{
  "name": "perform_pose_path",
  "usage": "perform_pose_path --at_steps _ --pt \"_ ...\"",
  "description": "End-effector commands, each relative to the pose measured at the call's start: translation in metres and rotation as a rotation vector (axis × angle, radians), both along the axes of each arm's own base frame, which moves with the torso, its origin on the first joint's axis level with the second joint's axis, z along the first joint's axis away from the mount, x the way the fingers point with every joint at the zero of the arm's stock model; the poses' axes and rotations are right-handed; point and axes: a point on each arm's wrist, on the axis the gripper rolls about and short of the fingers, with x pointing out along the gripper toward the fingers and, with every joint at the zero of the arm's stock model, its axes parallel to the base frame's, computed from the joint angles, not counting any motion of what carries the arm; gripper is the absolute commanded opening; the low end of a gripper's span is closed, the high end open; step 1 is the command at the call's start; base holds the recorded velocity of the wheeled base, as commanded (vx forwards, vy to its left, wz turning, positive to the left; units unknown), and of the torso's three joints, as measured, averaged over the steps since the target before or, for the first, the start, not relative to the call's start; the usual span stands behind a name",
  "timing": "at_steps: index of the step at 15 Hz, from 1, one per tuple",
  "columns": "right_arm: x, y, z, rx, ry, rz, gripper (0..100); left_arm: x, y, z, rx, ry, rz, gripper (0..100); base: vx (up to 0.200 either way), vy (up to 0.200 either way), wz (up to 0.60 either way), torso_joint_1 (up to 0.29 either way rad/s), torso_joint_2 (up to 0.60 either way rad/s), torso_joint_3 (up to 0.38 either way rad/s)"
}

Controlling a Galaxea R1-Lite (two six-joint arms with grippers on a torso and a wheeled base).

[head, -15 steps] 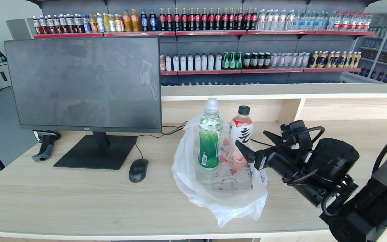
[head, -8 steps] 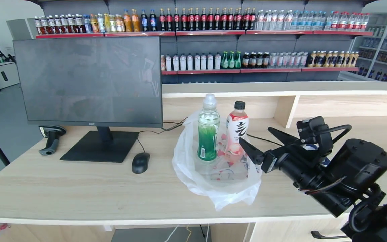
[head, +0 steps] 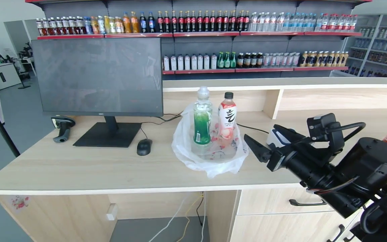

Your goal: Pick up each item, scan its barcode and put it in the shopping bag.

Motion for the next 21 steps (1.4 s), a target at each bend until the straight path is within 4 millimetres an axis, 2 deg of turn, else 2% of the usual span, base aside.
perform_pose_path --at_steps 1,2,15,19,21 --pt "-0.0028 -0.0052 0.0025 0.005 -0.006 -0.012 100 0.0 0.0 -0.0002 0.0 0.001 0.0 100 0.0 0.0 -0.6 0.012 0.01 0.007" --pt "-0.0022 -0.0053 0.0031 0.005 -0.009 -0.014 100 0.0 0.0 -0.0002 0.0 0.001 0.0 100 0.0 0.0 0.0 0.0 0.0 0.0" --pt "-0.0032 -0.0081 0.009 0.014 -0.03 -0.022 100 -0.0001 0.0 0.0001 -0.005 0.001 0.002 100 0.0 -0.2 0.0 0.005 0.0 0.002" --pt "-0.0021 -0.008 0.0059 0.008 -0.019 -0.022 100 0.0 0.0 0.0001 -0.005 0.002 0.002 100 0.0 -0.2 0.6 0.001 0.0 0.004" --pt "0.0024 -0.0057 0.0073 0.013 -0.029 -0.022 100 0.0 0.0 0.0001 -0.005 0.002 0.0 100 0.0 -0.2 0.0 0.005 0.0 0.002"
